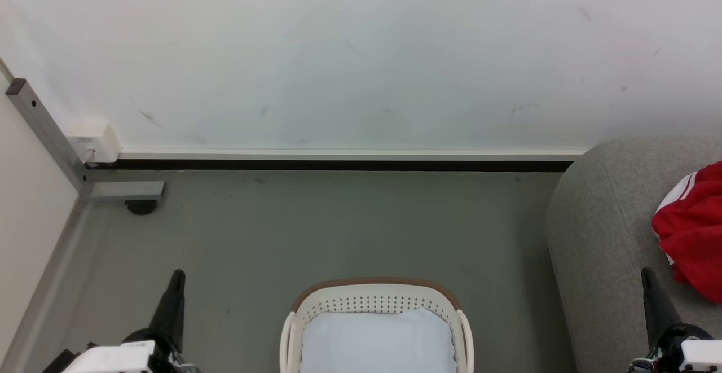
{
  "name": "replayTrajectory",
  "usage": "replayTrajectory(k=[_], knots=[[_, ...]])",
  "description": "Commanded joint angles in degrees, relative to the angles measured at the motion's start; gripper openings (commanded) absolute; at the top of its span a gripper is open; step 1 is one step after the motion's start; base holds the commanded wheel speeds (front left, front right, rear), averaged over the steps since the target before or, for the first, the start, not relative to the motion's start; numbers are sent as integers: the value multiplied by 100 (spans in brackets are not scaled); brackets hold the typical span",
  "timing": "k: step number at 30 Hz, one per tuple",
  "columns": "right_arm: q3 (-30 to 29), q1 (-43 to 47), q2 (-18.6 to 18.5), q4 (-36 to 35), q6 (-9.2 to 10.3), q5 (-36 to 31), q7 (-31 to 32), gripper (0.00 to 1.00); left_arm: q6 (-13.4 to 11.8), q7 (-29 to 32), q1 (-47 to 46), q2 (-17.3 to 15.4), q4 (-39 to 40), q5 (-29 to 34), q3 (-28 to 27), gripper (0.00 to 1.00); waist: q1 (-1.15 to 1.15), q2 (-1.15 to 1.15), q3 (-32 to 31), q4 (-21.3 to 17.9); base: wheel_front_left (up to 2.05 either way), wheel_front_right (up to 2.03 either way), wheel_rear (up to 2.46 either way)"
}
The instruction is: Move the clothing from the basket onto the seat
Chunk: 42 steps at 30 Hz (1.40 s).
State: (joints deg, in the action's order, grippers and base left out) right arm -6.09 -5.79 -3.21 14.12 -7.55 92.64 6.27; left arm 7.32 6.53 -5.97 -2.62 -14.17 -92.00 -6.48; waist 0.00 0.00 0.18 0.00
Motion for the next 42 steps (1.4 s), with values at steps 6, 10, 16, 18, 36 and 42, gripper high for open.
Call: replayTrajectory(k=[6, 10, 16, 18, 36, 42], knots=[[-26, -67, 8, -23, 12, 9, 9, 0, 26, 24, -49, -47, 16, -74, -18, 0, 0, 0, 0, 0, 0, 0, 0], [-29, -67, 9, -23, 12, 5, 13, 0, 26, 24, -49, -47, 16, -75, -18, 0, 0, 0, 0, 0, 0, 0, 0], [-32, -67, 11, -23, 12, 0, 17, 0, 26, 24, -49, -47, 16, -75, -18, 0, 0, 0, 0, 0, 0, 0, 0], [-34, -67, 12, -22, 12, -2, 17, 0, 26, 24, -49, -47, 16, -75, -17, 0, 0, 0, 0, 0, 0, 0, 0], [-43, -69, 18, -21, 12, -14, 19, 0, 26, 23, -49, -47, 17, -76, -17, 0, 0, 0, 0, 0, 0, 0, 0], [-45, -69, 20, -21, 12, -18, 23, 0, 26, 23, -49, -47, 17, -76, -16, 0, 0, 0, 0, 0, 0, 0, 0]])
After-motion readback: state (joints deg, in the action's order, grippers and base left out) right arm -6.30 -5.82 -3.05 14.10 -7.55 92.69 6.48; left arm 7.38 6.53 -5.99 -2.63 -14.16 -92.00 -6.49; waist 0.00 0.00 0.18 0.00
